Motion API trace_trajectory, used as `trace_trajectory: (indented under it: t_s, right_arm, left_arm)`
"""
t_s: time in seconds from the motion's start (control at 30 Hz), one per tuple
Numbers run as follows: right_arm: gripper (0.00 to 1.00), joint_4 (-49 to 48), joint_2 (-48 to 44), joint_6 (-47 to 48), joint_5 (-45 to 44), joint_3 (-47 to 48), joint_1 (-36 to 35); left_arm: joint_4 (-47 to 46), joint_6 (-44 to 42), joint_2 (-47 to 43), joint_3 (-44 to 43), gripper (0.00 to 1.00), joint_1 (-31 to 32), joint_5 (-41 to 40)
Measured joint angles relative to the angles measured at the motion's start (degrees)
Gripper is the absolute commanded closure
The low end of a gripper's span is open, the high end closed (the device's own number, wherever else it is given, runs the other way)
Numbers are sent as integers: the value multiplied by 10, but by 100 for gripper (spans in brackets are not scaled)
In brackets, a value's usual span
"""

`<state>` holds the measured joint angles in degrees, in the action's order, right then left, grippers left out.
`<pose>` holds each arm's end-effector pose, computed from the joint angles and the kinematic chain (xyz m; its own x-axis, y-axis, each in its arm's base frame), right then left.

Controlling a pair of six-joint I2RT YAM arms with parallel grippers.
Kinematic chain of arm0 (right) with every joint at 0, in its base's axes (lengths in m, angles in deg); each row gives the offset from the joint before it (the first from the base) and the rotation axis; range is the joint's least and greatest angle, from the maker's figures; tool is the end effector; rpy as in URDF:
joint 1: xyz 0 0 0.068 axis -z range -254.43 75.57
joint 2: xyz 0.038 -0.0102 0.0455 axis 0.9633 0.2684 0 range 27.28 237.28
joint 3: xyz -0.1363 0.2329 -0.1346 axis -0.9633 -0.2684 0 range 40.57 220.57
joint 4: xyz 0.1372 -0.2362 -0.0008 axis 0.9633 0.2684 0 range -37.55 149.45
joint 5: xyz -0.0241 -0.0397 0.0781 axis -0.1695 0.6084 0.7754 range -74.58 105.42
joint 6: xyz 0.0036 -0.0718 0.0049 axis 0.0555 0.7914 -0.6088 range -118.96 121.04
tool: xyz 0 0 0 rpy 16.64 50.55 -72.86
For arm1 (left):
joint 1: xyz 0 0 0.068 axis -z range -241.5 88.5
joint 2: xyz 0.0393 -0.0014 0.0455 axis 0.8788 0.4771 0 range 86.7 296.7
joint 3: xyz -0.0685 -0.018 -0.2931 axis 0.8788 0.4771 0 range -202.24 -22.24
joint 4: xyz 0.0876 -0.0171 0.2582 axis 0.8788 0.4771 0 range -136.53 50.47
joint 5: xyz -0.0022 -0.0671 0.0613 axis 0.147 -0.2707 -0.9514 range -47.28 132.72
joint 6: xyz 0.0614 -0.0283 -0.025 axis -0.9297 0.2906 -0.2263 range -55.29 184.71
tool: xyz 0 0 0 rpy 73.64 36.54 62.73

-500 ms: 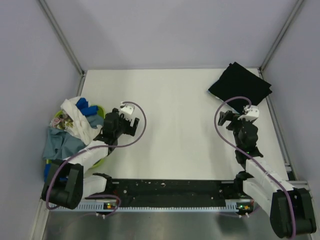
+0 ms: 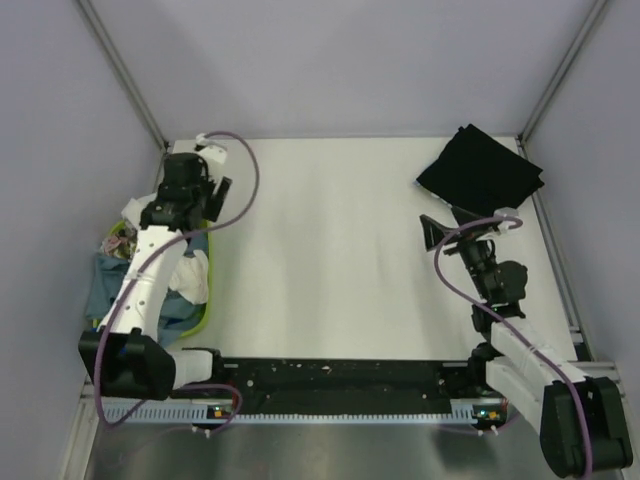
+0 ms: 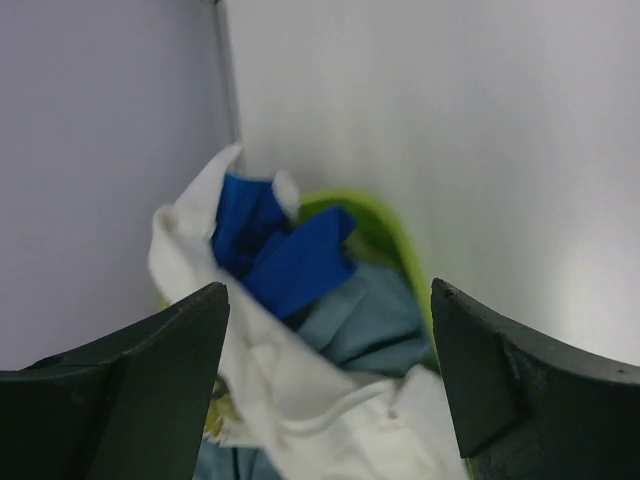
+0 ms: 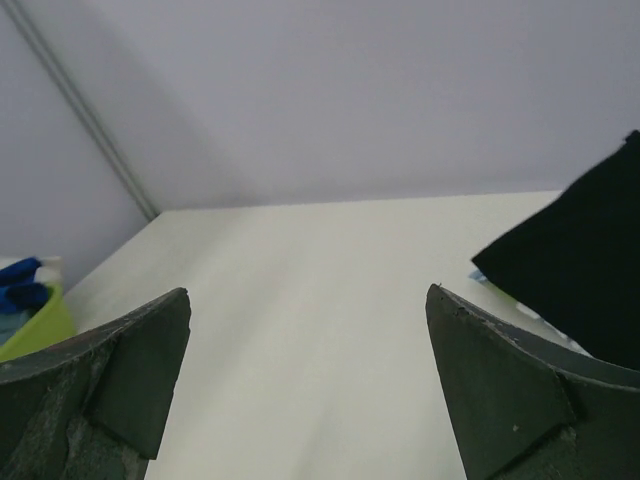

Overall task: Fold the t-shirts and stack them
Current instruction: Grab crumpled tshirt from bin with the left arm

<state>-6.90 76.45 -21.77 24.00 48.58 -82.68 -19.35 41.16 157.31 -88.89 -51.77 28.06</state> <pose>0.1844 0.0357 0.2528 0.1755 0.4127 -0.8938 -0.3798 0.8660 0.3253 0.2945 -0.0352 0.3645 -0.4871 0.4757 -0.7324 0.1578 0.8728 0.4620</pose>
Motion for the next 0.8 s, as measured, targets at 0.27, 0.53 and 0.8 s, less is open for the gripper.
trace_trajectory:
  t_s: [0.27,0.53,0.8]
  right_arm:
    - [4,124,28,-4,153,146,0]
    - [5,168,49,-8,172,144,0]
    - [5,189,43,-3,163,144,0]
  left_arm:
    - [153,2,90,-35,18,-275,2]
    - [153,-7,113,-9,22,-322,10]
    - [171,0,174,-49,100,-334,91]
